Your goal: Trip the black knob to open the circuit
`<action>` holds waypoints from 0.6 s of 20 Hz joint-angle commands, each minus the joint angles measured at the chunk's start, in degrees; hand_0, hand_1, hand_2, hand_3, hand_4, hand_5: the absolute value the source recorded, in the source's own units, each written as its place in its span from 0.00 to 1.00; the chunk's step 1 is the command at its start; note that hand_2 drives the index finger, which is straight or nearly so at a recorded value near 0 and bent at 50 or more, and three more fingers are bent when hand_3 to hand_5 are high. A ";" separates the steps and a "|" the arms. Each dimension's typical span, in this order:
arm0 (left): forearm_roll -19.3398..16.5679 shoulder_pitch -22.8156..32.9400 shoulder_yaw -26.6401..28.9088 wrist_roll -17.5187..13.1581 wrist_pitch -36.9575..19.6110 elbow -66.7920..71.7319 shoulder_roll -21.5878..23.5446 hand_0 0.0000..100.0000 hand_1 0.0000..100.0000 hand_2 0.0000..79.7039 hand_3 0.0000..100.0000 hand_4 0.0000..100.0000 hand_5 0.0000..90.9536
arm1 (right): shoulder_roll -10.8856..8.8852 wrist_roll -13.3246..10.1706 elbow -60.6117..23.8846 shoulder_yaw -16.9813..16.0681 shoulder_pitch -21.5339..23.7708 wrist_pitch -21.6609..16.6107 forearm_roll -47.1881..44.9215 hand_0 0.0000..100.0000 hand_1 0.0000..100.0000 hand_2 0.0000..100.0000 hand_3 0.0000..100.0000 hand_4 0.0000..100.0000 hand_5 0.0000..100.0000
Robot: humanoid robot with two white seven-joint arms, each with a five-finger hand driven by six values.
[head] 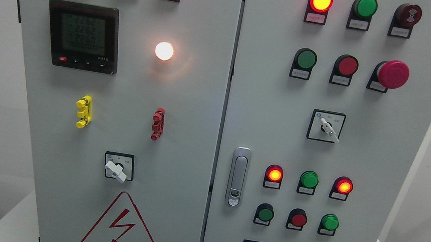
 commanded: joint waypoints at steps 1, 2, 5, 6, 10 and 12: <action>0.14 -0.03 0.05 0.02 0.07 0.06 -0.03 0.12 0.39 0.00 0.00 0.00 0.00 | 0.22 0.40 -1.46 -0.29 -1.01 -0.26 -0.17 0.78 0.94 0.00 1.00 0.98 0.88; 0.14 -0.03 0.05 0.02 0.07 0.06 -0.03 0.12 0.39 0.00 0.00 0.00 0.00 | 0.22 0.49 -1.46 -0.29 -1.09 -0.26 -0.17 0.78 0.94 0.00 1.00 0.98 0.88; 0.14 -0.03 0.05 0.02 -0.02 0.06 -0.03 0.12 0.39 0.00 0.00 0.00 0.00 | 0.22 0.58 -1.46 -0.12 -1.09 0.00 -0.17 0.78 0.94 0.00 1.00 0.98 0.88; 0.14 -0.03 0.05 0.02 0.07 0.06 -0.03 0.12 0.39 0.00 0.00 0.00 0.00 | 0.22 0.58 -1.46 -0.12 -1.09 0.17 -0.17 0.78 0.94 0.00 1.00 0.98 0.88; 0.14 -0.03 0.05 0.02 0.07 0.06 -0.03 0.12 0.39 0.00 0.00 0.00 0.00 | 0.22 0.58 -1.46 0.50 -1.27 0.18 -0.08 0.79 0.94 0.01 1.00 0.98 0.88; 0.14 -0.11 0.05 0.02 0.07 0.06 -0.03 0.12 0.39 0.00 0.00 0.00 0.00 | 0.22 0.58 -1.46 0.59 -1.36 0.35 -0.08 0.79 0.94 0.01 1.00 0.98 0.88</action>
